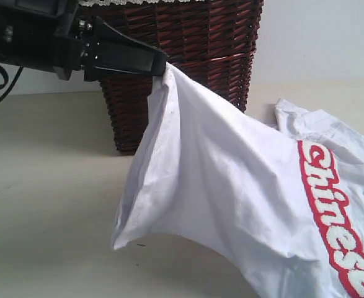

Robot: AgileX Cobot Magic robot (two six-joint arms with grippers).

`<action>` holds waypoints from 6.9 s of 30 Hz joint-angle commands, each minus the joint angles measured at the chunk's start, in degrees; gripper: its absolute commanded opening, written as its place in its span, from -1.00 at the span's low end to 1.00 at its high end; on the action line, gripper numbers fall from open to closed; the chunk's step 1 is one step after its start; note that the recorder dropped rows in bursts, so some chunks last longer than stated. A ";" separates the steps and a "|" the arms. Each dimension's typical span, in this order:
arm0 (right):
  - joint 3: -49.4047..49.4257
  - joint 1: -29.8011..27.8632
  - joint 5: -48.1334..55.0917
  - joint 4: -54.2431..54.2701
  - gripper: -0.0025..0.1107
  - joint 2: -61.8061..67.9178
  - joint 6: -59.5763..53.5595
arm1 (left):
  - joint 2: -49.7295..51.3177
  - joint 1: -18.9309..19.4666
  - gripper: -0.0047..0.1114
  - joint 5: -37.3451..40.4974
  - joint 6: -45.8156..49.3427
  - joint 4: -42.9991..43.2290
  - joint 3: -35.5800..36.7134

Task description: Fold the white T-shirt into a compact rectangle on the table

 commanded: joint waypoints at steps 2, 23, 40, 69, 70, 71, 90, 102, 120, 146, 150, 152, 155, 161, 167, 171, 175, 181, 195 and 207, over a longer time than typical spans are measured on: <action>0.29 0.03 -0.64 0.00 -0.96 -0.34 -0.22 | 0.14 0.29 -0.83 -0.71 1.47 -0.76 3.18; 0.29 0.03 -0.64 0.00 -0.96 -0.34 -0.22 | -0.86 1.71 0.04 2.78 19.82 -0.76 24.59; 0.29 0.03 -0.64 0.00 -0.96 -0.34 -0.22 | 15.12 1.71 0.13 34.94 42.22 -6.17 27.19; 0.29 0.03 -0.64 0.00 -0.96 -0.34 -0.22 | 13.54 1.81 0.01 34.66 37.51 -3.61 26.50; 0.29 0.03 -0.64 0.00 -0.96 -0.34 -0.22 | 14.09 1.81 0.00 34.76 38.51 -3.79 26.66; 0.29 0.03 -0.64 0.00 -0.96 -0.34 -0.22 | 14.79 1.81 -0.02 35.19 39.07 -3.56 26.66; 0.29 0.03 -0.64 0.00 -0.96 -0.34 -0.22 | 14.20 1.81 -0.92 27.18 40.15 -2.40 21.05; 0.29 0.03 -0.64 0.00 -0.96 -0.34 -0.22 | 10.43 -11.28 -0.92 -7.27 32.77 -0.76 16.99; 0.29 0.03 -0.64 0.00 -0.96 -0.34 -0.22 | 11.22 -19.16 0.32 10.00 30.20 -0.91 17.23; 0.29 0.03 -0.64 0.00 -0.96 -0.34 -0.22 | 20.66 -13.16 -0.08 14.69 24.82 -0.76 24.48; 0.29 0.03 -0.64 0.00 -0.96 -0.34 -0.22 | 21.60 -13.16 -0.08 14.69 24.95 -0.76 24.48; 0.29 0.03 -0.64 0.00 -0.96 -0.34 -0.22 | 22.04 -13.16 -0.08 14.69 25.02 -0.76 24.48; 0.29 0.03 -0.64 0.00 -0.96 -0.34 -0.22 | 22.68 -13.16 -0.08 14.56 25.02 -0.76 24.48; 0.29 0.03 -0.64 0.00 -0.96 -0.34 -0.22 | 24.29 -13.16 -0.32 14.56 25.02 -0.76 24.48; 0.29 0.03 -0.64 0.00 -0.96 -0.34 -0.22 | 24.89 -13.16 -0.92 16.23 25.02 -0.76 24.48; 0.29 0.03 -0.64 0.00 -0.96 -0.34 -0.22 | 24.53 -13.16 -0.92 17.71 25.02 -0.76 24.48; 0.29 0.03 -0.64 0.00 -0.96 -0.34 -0.22 | 21.06 -12.14 -0.92 17.59 24.87 -0.76 24.35; 0.29 0.03 -0.64 0.00 -0.96 -0.34 -0.22 | 10.22 -6.52 -0.92 17.59 20.76 -0.76 21.09; 0.29 0.03 -0.64 0.00 -0.96 -0.34 -0.22 | 10.59 8.42 -0.92 43.36 25.39 -1.32 15.21; 0.29 0.03 -0.64 0.00 -0.96 -0.34 -0.22 | 22.13 8.51 -0.04 49.77 33.82 -17.04 3.30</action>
